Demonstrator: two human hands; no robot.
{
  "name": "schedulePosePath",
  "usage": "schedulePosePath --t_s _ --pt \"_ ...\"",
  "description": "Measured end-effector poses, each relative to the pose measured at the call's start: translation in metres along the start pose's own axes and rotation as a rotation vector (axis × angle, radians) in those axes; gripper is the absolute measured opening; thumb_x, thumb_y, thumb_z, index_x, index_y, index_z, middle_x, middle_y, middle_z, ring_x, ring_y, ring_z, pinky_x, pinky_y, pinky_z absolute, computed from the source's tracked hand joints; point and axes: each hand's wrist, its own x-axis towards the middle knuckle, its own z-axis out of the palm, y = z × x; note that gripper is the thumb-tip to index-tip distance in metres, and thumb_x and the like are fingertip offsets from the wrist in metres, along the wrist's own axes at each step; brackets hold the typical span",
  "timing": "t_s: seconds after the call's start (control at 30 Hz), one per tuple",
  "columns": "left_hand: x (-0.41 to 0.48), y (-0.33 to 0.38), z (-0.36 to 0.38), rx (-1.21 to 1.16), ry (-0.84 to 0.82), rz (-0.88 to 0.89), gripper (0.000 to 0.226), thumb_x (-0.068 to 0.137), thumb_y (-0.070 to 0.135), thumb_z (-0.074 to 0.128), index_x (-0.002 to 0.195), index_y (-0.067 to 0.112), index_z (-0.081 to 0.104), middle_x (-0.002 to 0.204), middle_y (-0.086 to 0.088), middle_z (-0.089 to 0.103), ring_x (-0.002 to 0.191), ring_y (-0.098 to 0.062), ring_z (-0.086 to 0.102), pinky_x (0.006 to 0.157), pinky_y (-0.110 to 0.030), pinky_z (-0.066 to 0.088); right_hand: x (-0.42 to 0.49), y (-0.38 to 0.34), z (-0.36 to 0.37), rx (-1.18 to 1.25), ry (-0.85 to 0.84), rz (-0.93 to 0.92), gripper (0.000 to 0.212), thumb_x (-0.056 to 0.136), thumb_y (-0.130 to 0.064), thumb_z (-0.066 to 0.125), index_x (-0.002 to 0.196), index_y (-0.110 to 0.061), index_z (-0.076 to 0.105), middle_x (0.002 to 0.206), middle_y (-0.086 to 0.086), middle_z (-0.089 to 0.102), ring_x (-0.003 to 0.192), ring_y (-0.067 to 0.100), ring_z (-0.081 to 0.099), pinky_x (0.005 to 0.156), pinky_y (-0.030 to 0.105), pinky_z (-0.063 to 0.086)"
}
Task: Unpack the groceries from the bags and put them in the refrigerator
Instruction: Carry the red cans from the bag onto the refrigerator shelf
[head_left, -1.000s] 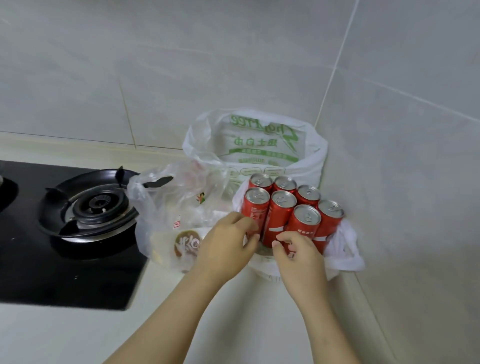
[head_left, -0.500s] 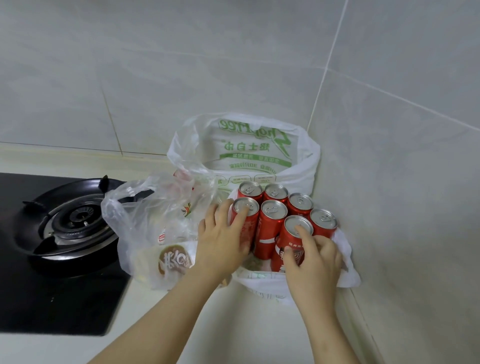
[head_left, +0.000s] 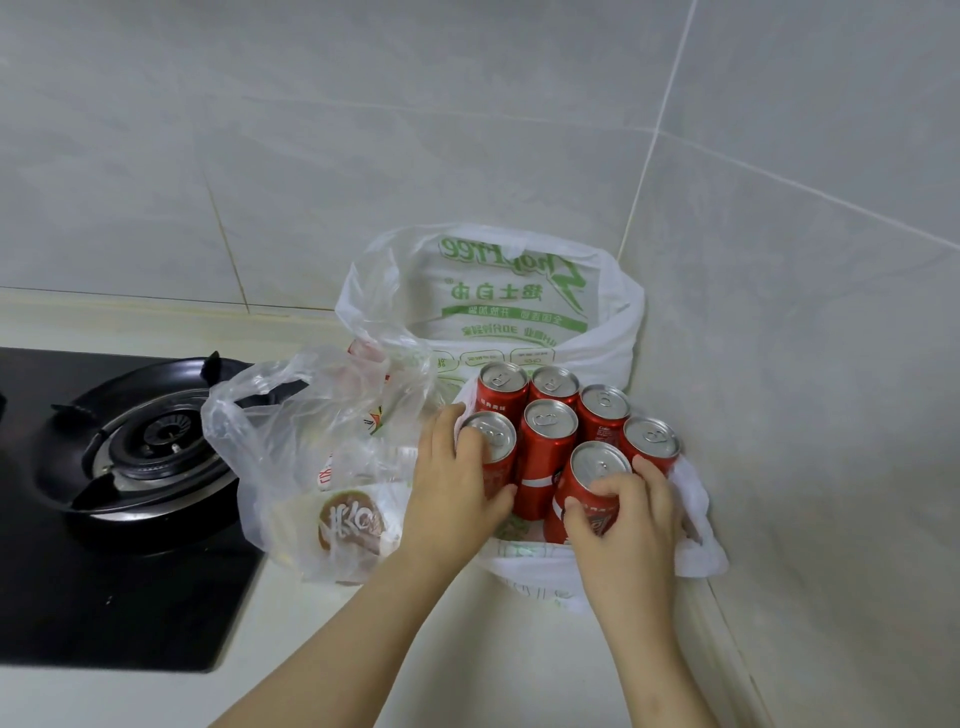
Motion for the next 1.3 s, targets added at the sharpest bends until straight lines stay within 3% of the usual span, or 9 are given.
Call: schedulePosePath --t_s 0.1,0.2,0.3,0.43,0.63,0.73,0.87,1.03,1.3 --pt "-0.003 0.002 0.000 -0.086 -0.036 -0.078 0.043 0.064 0.011 0.079 0.094 -0.001 0.050 0.126 -0.020 0.050 0.112 -0.034 0.052 0.083 -0.026 0.040 -0.002 0.003 0.001 0.058 -0.028 0.039 0.043 0.065 -0.003 0.081 0.066 -0.020 0.041 0.116 0.017 0.056 0.096 0.008 0.039 0.077 0.017 0.034" --pt "-0.007 0.003 0.000 -0.140 -0.070 -0.127 0.037 0.073 0.011 0.072 0.100 0.002 0.049 0.123 -0.006 0.051 0.107 -0.023 0.053 0.072 -0.022 0.039 -0.005 0.008 0.001 0.109 -0.043 0.050 0.049 0.064 -0.004 0.082 0.067 -0.021 0.036 0.092 0.006 0.054 0.082 0.015 0.045 0.066 0.009 0.037" --pt "-0.009 0.006 -0.001 -0.235 -0.064 -0.222 0.054 0.070 0.014 0.075 0.115 0.012 0.046 0.107 0.008 0.049 0.101 -0.015 0.053 0.074 -0.020 0.039 -0.001 0.007 -0.002 0.193 -0.080 0.157 0.044 0.062 -0.008 0.084 0.090 -0.011 0.049 0.091 -0.002 0.054 0.086 0.021 0.052 0.069 0.012 0.040" --pt "-0.007 0.008 -0.005 -0.333 -0.091 -0.253 0.080 0.063 0.012 0.081 0.132 0.018 0.040 0.113 0.013 0.042 0.108 -0.007 0.044 0.086 -0.015 0.034 0.003 0.007 -0.003 0.176 -0.151 0.160 0.073 0.059 -0.016 0.085 0.123 -0.012 0.050 0.115 0.002 0.053 0.107 0.015 0.048 0.094 0.031 0.043" --pt "-0.011 0.006 0.001 -0.350 -0.171 -0.275 0.061 0.065 0.016 0.079 0.118 0.023 0.048 0.111 0.009 0.055 0.101 -0.009 0.052 0.079 -0.016 0.040 -0.001 0.010 -0.001 0.209 -0.198 0.147 0.054 0.058 -0.009 0.081 0.103 -0.022 0.055 0.096 -0.003 0.061 0.095 0.019 0.056 0.085 0.039 0.050" --pt "-0.013 0.008 -0.001 -0.363 -0.174 -0.341 0.055 0.069 0.018 0.077 0.112 0.028 0.044 0.098 0.013 0.060 0.085 -0.010 0.059 0.062 -0.018 0.044 -0.004 0.007 -0.002 0.299 -0.203 0.154 0.057 0.063 0.002 0.076 0.092 -0.038 0.047 0.088 -0.013 0.060 0.088 0.004 0.057 0.079 0.023 0.048" --pt "-0.016 0.011 -0.011 -0.383 -0.112 -0.408 0.054 0.069 0.015 0.077 0.108 0.025 0.041 0.082 0.021 0.054 0.075 -0.008 0.056 0.057 -0.009 0.040 -0.007 0.010 -0.005 0.305 -0.172 0.129 0.049 0.063 0.005 0.075 0.093 -0.027 0.052 0.082 -0.015 0.060 0.085 -0.005 0.054 0.070 0.002 0.039" --pt "-0.020 0.019 -0.026 -0.445 -0.058 -0.436 0.058 0.064 0.012 0.081 0.104 0.027 0.042 0.085 0.022 0.057 0.074 0.008 0.055 0.059 -0.003 0.041 -0.006 0.008 -0.009 0.350 -0.162 0.116 0.046 0.060 0.003 0.077 0.096 -0.016 0.055 0.084 -0.013 0.059 0.084 -0.001 0.056 0.071 0.008 0.042" --pt "-0.015 0.036 -0.057 -0.493 0.065 -0.455 0.060 0.060 0.014 0.083 0.103 0.030 0.044 0.084 0.022 0.058 0.076 0.009 0.055 0.060 -0.001 0.039 0.002 -0.020 -0.034 0.461 -0.113 0.169 0.066 0.058 -0.004 0.085 0.101 -0.034 0.046 0.098 -0.017 0.058 0.092 0.007 0.059 0.079 0.024 0.047"
